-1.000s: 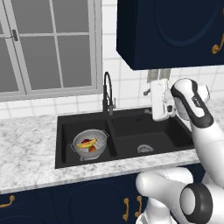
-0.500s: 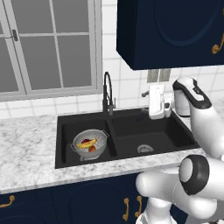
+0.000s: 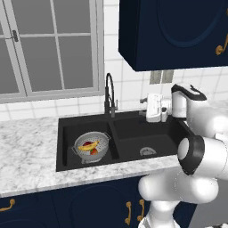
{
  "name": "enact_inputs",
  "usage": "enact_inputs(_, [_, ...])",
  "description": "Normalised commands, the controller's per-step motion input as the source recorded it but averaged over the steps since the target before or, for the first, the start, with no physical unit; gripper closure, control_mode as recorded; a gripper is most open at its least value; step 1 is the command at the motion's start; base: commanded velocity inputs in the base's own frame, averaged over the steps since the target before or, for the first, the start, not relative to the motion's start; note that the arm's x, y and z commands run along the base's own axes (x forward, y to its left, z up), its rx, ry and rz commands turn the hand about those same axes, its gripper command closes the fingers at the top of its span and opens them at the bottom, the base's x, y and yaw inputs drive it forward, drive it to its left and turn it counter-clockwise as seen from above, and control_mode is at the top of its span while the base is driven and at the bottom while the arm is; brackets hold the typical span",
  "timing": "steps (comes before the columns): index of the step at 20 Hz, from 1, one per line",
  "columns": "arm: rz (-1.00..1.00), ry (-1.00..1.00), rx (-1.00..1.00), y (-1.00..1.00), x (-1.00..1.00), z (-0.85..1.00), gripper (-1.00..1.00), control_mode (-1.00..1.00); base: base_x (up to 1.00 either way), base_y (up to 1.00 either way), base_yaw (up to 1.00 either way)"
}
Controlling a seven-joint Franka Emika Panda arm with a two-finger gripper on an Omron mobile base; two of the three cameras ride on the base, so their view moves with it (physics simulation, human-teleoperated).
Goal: Put the colander in the sink, put the pear, mango, banana in the colander, and turn on the sink faucet and pour water over the colander.
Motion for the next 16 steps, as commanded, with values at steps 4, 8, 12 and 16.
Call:
enact_inputs(4, [0.00,0.08,0.12,0.28,0.19,-0.22,-1.00,-1.00,0.00,0.00,0.00])
enact_inputs(8, [0.00,0.01,0.09,0.49,0.00,-0.04,-1.00,-1.00,0.00,0.00,0.00])
enact_inputs(12, [0.00,0.10,0.08,0.38,0.10,0.00,-1.00,-1.00,0.00,0.00,0.00])
enact_inputs(16, [0.00,0.18,0.16,0.01,0.25,-0.01,-1.00,-1.00,0.00,0.00,0.00])
